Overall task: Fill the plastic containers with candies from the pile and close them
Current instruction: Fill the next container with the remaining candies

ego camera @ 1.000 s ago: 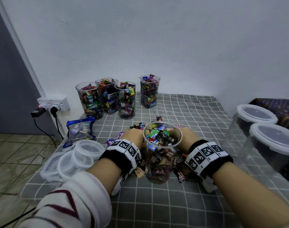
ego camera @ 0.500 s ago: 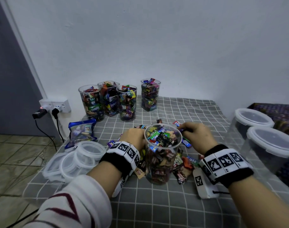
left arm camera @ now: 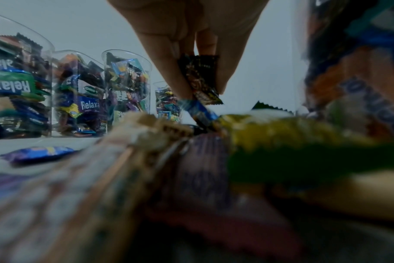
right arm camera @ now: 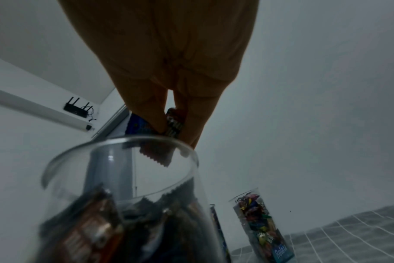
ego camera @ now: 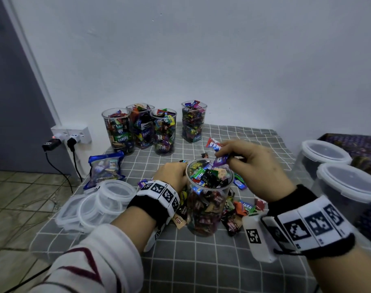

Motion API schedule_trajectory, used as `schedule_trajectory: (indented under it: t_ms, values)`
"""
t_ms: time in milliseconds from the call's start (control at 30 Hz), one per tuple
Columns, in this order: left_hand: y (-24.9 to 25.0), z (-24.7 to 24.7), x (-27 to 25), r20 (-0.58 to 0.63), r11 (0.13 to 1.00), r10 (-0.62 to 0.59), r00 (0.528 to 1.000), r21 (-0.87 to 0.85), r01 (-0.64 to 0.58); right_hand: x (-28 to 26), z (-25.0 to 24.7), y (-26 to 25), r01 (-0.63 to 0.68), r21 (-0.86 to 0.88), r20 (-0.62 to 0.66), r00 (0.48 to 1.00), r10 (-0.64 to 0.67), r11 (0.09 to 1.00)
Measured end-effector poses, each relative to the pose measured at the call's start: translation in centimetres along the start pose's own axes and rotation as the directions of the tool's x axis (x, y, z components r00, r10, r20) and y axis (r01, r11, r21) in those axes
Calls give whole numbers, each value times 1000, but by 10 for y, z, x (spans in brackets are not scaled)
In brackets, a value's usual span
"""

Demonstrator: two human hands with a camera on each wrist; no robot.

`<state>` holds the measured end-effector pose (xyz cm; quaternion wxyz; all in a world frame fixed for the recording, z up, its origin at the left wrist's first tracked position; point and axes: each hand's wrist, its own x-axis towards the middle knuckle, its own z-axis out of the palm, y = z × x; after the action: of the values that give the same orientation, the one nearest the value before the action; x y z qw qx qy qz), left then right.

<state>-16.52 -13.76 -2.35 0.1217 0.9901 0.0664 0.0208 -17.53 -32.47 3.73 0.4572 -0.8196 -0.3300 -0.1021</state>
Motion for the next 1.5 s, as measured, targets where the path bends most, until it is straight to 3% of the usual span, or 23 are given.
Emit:
schedule_trajectory:
  t_ms: [200, 433, 567, 667, 900, 967, 1033, 1167, 1300, 1500]
  values:
    - [0, -1, -2, -18, 1000, 8, 1000, -28, -9, -6, 4, 1, 28, -107, 91, 996, -19, 994]
    - [-3, 1, -2, -56, 999, 5, 998, -41, -7, -15, 6, 12, -105, 169, 4, 994, 105, 980]
    - [-7, 3, -2, -121, 984, -27, 992, -178, 5, -24, 13, 22, -271, 296, 204, 955, 217, 916]
    - [-12, 1, -7, -241, 931, -74, 968, -364, -19, -28, 24, 29, -316, 383, 282, 935, 216, 868]
    - [-10, -33, -22, -429, 721, -172, 887, -668, -184, -31, 37, 41, -315, 440, 257, 941, 218, 841]
    - [-3, -47, -28, -464, 645, -148, 873, -714, -271, -31, 37, 43, -315, 442, 251, 942, 221, 840]
    - [7, -56, -36, -466, 623, -82, 881, -714, -319, -31, 37, 44, -320, 446, 254, 941, 225, 836]
    - [25, -60, -47, -411, 669, 82, 908, -652, -356, -32, 37, 42, -315, 457, 250, 943, 220, 832]
    - [34, -56, -50, -394, 755, 151, 907, -546, -363, -32, 37, 43, -307, 448, 236, 947, 220, 840]
    - [37, -57, -52, -385, 668, 169, 907, -632, -393, -31, 37, 44, -298, 459, 229, 950, 213, 837]
